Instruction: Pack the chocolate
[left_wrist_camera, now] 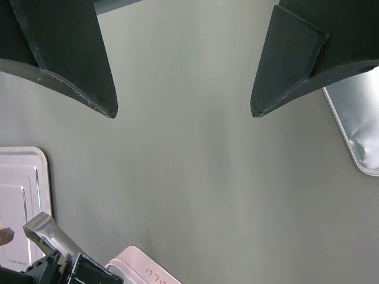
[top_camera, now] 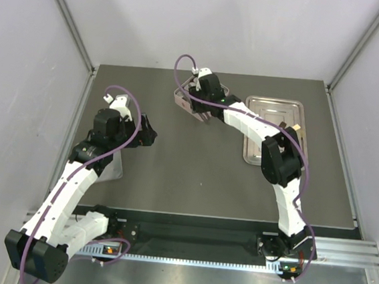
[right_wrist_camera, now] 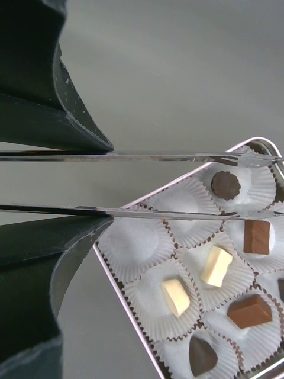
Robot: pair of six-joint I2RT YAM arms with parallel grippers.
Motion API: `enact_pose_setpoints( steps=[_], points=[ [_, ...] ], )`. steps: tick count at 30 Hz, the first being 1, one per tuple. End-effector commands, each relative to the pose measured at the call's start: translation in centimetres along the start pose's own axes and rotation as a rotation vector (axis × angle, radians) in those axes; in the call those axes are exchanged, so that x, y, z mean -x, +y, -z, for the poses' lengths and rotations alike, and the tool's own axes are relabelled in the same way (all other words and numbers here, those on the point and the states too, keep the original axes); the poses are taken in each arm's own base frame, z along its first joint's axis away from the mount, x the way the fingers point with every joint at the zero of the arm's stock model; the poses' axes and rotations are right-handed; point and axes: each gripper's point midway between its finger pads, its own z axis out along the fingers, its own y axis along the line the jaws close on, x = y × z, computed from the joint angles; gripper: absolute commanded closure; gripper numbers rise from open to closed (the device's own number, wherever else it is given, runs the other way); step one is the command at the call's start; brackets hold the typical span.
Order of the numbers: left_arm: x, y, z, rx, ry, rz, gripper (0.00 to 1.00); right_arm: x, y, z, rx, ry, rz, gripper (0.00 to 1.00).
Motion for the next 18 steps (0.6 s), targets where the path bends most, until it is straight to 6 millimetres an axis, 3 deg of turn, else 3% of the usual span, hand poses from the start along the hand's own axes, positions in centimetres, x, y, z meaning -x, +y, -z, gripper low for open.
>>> enact_pose_setpoints(
  steps=[1,4,5,6,8,10,14,15,16,18],
  points=[
    [1.4,-0.4,0.2,-0.016,-0.057,-0.008,0.01,5.5,1.3,2.7,0.001,-0.145,0.04,0.56],
    [1.5,-0.5,0.2,-0.017,-0.059,-0.008,0.01,6.5,0.6,4.4,-0.028,-0.168,0.049,0.57],
    [1.5,-0.4,0.2,-0.014,-0.057,-0.008,0.01,7.8,0.5,6.0,-0.031,-0.199,0.045,0.57],
    [1.5,-0.4,0.2,-0.015,-0.058,-0.008,0.01,7.4,0.1,6.5,-0.041,-0.192,0.048,0.57],
    [1.5,-0.4,0.2,-0.014,-0.057,-0.008,0.01,8.6,-0.9,9.4,-0.073,-0.227,0.033,0.57],
    [1.5,-0.4,0.3,-0.014,-0.06,-0.007,0.01,7.6,-2.4,10.8,-0.12,-0.209,0.025,0.57],
    [1.5,-0.5,0.3,-0.018,-0.061,-0.006,0.01,6.4,-6.5,16.1,-0.217,-0.191,-0.015,0.56],
    [1.5,-0.5,0.2,-0.019,-0.059,-0.006,0.01,5.1,-7.5,16.6,-0.245,-0.163,-0.023,0.56],
    [1.4,-0.5,0.2,-0.021,-0.056,-0.006,0.01,5.4,-8.2,18.3,-0.256,-0.179,-0.037,0.56],
    [1.5,-0.5,0.2,-0.022,-0.059,-0.006,0.01,3.4,-10.7,19.6,-0.31,-0.133,-0.064,0.56]
  ],
)
